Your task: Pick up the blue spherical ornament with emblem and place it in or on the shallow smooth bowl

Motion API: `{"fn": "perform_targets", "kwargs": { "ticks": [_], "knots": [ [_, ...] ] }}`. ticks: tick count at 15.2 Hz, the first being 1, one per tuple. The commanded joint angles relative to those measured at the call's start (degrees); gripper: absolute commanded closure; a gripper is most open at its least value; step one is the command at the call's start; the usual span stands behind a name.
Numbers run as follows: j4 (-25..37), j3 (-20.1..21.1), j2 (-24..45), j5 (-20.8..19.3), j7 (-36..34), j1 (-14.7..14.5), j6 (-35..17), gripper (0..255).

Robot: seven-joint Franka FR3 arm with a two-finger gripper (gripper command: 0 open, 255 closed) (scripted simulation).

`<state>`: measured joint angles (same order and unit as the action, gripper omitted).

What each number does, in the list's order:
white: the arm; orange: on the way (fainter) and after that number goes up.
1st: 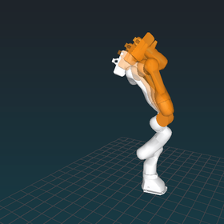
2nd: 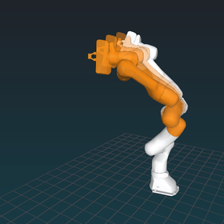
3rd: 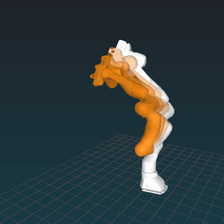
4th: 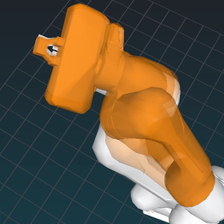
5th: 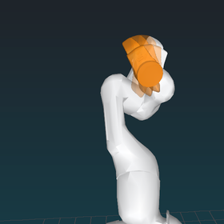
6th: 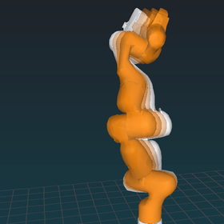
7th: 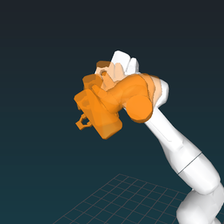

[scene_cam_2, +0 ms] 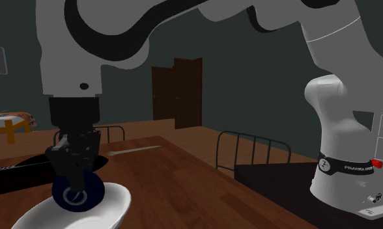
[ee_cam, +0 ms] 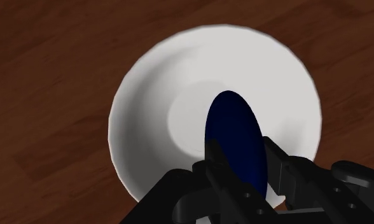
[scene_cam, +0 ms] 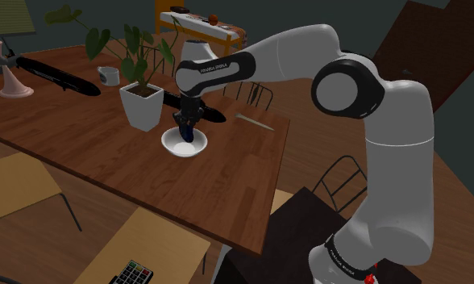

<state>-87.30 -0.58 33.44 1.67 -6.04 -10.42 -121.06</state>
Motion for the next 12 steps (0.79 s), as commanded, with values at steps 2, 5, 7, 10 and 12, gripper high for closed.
{"fn": "perform_targets", "kwargs": {
  "ticks": [2,5,7,10,12],
  "knots": [
    [-0.2,0.0,0.0,0.0,0.0,0.0,-0.2,255],
    [-0.2,0.0,0.0,0.0,0.0,0.0,-0.2,255],
    [-0.2,0.0,0.0,0.0,0.0,0.0,-0.2,0],
    [-0.2,0.0,0.0,0.0,0.0,0.0,-0.2,0],
    [-0.2,0.0,0.0,0.0,0.0,0.0,-0.2,0]
  ]
}}
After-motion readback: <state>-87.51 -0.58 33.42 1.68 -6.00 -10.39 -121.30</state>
